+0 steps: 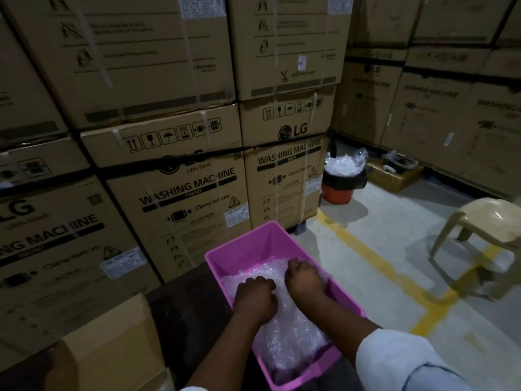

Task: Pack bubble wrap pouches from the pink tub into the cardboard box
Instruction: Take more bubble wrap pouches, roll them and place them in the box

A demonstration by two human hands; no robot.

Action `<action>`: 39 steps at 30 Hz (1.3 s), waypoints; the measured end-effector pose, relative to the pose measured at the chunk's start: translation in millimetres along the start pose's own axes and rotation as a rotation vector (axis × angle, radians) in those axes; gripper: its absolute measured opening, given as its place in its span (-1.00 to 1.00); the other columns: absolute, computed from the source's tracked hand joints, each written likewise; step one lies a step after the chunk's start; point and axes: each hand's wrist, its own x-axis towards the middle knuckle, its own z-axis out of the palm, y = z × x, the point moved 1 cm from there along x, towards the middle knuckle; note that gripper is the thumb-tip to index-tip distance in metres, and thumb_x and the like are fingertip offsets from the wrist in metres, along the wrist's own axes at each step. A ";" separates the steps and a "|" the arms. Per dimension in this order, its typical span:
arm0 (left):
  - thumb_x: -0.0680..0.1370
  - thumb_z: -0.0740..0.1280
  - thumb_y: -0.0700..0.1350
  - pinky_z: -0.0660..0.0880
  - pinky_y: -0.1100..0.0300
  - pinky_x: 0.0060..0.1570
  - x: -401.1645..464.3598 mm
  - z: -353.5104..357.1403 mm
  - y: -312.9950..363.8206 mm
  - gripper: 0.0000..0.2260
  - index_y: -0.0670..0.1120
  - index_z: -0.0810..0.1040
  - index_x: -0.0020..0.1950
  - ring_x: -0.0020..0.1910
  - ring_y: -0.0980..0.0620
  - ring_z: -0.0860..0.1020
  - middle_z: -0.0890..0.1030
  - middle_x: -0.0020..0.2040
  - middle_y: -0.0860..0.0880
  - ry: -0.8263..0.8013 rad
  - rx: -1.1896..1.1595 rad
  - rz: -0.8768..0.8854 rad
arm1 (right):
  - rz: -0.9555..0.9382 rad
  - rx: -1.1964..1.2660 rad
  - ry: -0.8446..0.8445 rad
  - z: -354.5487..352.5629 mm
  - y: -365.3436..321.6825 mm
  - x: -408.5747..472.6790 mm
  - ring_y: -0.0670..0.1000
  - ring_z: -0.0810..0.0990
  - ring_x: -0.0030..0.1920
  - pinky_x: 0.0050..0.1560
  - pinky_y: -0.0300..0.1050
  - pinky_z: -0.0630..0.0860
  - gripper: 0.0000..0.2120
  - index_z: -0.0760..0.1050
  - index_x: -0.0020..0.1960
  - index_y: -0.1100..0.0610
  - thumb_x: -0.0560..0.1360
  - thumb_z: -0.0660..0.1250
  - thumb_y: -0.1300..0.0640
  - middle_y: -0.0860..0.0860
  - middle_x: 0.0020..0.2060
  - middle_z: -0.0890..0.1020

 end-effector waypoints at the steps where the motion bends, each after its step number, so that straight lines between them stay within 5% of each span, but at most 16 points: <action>1: 0.54 0.19 -0.03 0.38 0.04 0.22 2.2 0.7 0.4 -0.65 0.02 0.48 0.32 0.23 -0.08 0.47 0.53 0.27 -0.04 0.003 -0.033 0.019 | -0.052 0.021 0.015 2.3 0.8 4.0 0.20 0.54 0.13 -0.14 -0.15 0.27 -0.76 0.38 0.23 0.09 0.59 0.09 0.19 0.21 0.17 0.55; 6: 0.51 0.28 -0.04 0.40 0.14 0.24 14.3 4.3 3.2 -0.58 0.04 0.43 0.38 0.28 -0.03 0.48 0.53 0.31 0.00 0.038 -0.421 0.033 | -0.262 -0.066 0.022 -16.2 -11.5 3.9 0.17 0.51 0.20 -0.07 -0.18 0.24 -0.72 0.51 0.20 0.18 0.60 0.09 0.20 0.16 0.17 0.56; 9: 0.50 0.31 0.03 0.42 0.11 0.25 21.2 5.5 -2.6 -0.56 0.07 0.43 0.38 0.27 0.01 0.50 0.55 0.30 0.03 0.040 -0.549 0.044 | -0.250 -0.065 0.048 -39.1 -14.4 3.0 0.13 0.57 0.12 0.00 -0.11 0.42 -0.76 0.55 0.14 0.16 0.58 0.16 0.18 0.10 0.08 0.61; 13: 0.53 0.35 -0.10 0.48 0.17 0.02 26.2 -5.9 -16.0 -0.85 0.06 0.59 0.07 -0.01 0.06 0.59 0.65 -0.04 0.05 0.109 -0.661 0.062 | -0.257 0.006 0.113 -78.3 -5.2 -0.3 0.13 0.61 -0.03 -0.08 -0.06 0.51 -0.85 0.57 0.02 0.06 0.51 0.26 0.10 0.07 -0.07 0.63; 16: 0.56 0.34 -0.14 0.43 0.28 -0.12 19.4 -38.3 -18.6 -0.84 0.12 0.54 -0.16 -0.14 0.16 0.55 0.61 -0.19 0.13 0.186 -0.761 0.107 | -0.245 0.101 0.164 -108.5 1.0 -3.8 0.11 0.61 -0.10 -0.13 -0.07 0.54 -0.87 0.57 -0.01 0.03 0.49 0.27 0.13 0.04 -0.12 0.62; 19: 0.60 0.28 -0.13 0.45 0.28 -0.16 8.5 -80.3 -17.4 -0.86 0.06 0.50 -0.13 -0.17 0.13 0.54 0.58 -0.18 0.08 0.254 -0.835 0.146 | -0.282 0.136 0.181 -147.6 4.8 -12.9 0.05 0.56 -0.13 -0.18 -0.12 0.46 -0.92 0.55 -0.07 -0.02 0.50 0.29 0.10 0.00 -0.15 0.62; 24: 0.59 0.30 -0.14 0.62 0.15 -0.17 -14.4 -153.8 -11.5 -0.94 -0.02 0.50 0.05 -0.17 0.07 0.63 0.62 -0.05 -0.04 0.360 -0.970 0.213 | -0.351 0.202 0.306 -220.8 8.5 -28.8 0.03 0.54 0.08 0.10 0.02 0.48 -0.84 0.55 0.09 -0.04 0.53 0.29 0.01 -0.03 0.02 0.62; 30: 0.53 0.37 -0.12 0.61 0.07 -0.07 -44.7 -236.9 -24.6 -0.89 -0.05 0.60 0.05 -0.13 0.06 0.63 0.64 -0.09 0.00 0.308 -0.607 0.237 | -0.374 0.636 0.319 -292.3 15.7 -50.7 -0.04 0.55 0.04 0.01 -0.12 0.48 -0.89 0.53 0.07 0.04 0.54 0.33 0.11 -0.04 -0.03 0.58; 36: 0.51 0.38 -0.12 0.59 0.17 -0.24 -93.5 -315.0 -32.1 -0.89 -0.13 0.59 -0.02 -0.27 0.03 0.64 0.66 -0.20 -0.04 0.399 -1.000 0.242 | -0.452 1.277 0.263 -328.9 19.8 -67.6 0.10 0.61 -0.01 0.01 0.03 0.56 -0.87 0.52 0.10 0.11 0.55 0.31 0.16 0.08 -0.02 0.61; 39: 0.53 0.37 -0.16 0.54 0.21 -0.37 -111.3 -344.7 -27.5 -0.93 -0.14 0.56 -0.05 -0.37 0.11 0.59 0.63 -0.29 0.02 0.472 -1.130 0.286 | -0.524 1.581 0.141 -339.5 15.9 -71.2 0.12 0.61 0.12 0.05 0.10 0.57 -0.52 0.39 0.33 0.08 0.46 0.43 0.09 0.10 0.14 0.60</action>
